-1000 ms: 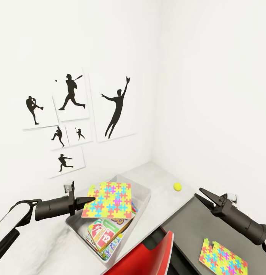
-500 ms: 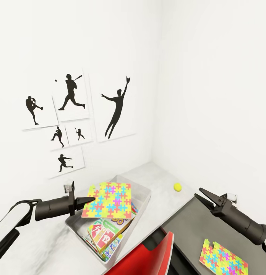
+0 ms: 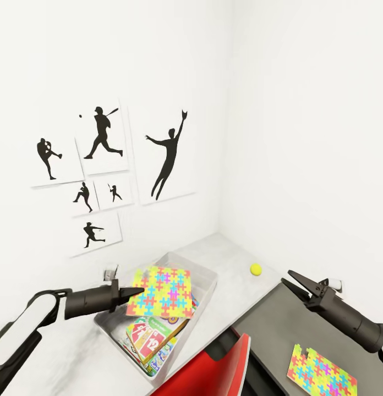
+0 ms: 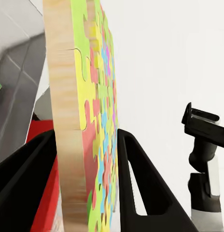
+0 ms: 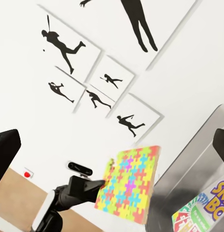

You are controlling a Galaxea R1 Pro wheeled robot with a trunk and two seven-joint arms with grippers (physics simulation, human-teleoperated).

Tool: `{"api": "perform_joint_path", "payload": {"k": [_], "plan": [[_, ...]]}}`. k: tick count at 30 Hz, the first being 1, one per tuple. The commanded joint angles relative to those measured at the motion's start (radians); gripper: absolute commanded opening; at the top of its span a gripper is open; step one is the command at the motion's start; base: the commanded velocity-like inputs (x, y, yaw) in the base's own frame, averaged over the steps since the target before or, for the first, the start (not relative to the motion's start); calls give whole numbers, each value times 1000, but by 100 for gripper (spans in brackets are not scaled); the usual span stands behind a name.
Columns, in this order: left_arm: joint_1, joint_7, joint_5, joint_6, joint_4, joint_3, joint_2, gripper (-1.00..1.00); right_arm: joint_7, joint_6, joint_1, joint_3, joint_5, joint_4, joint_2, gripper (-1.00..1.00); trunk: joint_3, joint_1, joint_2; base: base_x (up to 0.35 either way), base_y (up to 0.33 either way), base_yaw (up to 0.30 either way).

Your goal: Put all the toys in the child's room - the three board games (two on the bed and one on the table), the two jigsaw puzzles on the table, and the tennis ball on the table - inside the toy box on the table in the child's room.

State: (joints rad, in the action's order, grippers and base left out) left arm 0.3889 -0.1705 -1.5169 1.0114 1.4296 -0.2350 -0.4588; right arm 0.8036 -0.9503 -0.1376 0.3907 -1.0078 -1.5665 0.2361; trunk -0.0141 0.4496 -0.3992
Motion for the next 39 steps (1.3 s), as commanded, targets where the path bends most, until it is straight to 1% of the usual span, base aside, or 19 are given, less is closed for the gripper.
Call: {"api": "perform_joint_path", "payload": {"k": [1, 3, 5, 8, 11, 14, 18, 23, 28, 33, 37, 39], "plan": [[1, 11, 19, 0, -1, -1, 23, -100, 3, -4, 0, 1, 1, 0, 0, 100, 0, 0, -1, 0, 0, 0], [1, 59, 36, -1, -1, 0, 61, -100, 3, -4, 0, 2, 1, 0, 0, 100, 0, 0, -1, 0, 0, 0], [1, 96, 42, -2, -1, 1, 79, -100, 3, -4, 0, 2, 1, 0, 0, 100, 0, 0, -1, 0, 0, 0], [1, 145, 47, -3, -1, 4, 92, -100, 3, -4, 0, 2, 1, 0, 0, 100, 0, 0, -1, 0, 0, 0], [1, 157, 48, -3, -1, 20, 95, -100, 3, -4, 0, 3, 1, 0, 0, 100, 0, 0, -1, 0, 0, 0], [1, 162, 49, 0, -1, 64, 96, -100, 3, -4, 0, 7, 1, 0, 0, 100, 0, 0, -1, 0, 0, 0], [1, 164, 49, -1, -3, 85, 96, -100, 3, -4, 0, 13, 1, 0, 0, 100, 0, 0, -1, 0, 0, 0], [1, 166, 50, -3, -15, 93, 97, -100, 3, -4, 0, 14, 1, 1, 0, 100, 0, 0, -1, 0, 0, 0], [1, 167, 52, -5, -82, 97, 97, -100, 3, -4, 0, 14, 2, 1, 0, 100, 0, 0, -1, 0, 0, 0], [1, 169, 57, -10, -103, 98, 97, -100, 3, 6, 0, 14, 2, 0, 0, 100, 0, 0, -1, 0, 0, 0], [1, 168, 64, -52, -108, 96, 97, -100, 3, 18, 0, 14, 1, 0, 0, 100, 0, 0, -1, 0, 0, 0], [2, 168, 66, -63, -108, 96, 97, -100, 3, 19, 0, 14, 2, 1, 0, 100, 0, 0, -1, 0, 0, 0]]}}
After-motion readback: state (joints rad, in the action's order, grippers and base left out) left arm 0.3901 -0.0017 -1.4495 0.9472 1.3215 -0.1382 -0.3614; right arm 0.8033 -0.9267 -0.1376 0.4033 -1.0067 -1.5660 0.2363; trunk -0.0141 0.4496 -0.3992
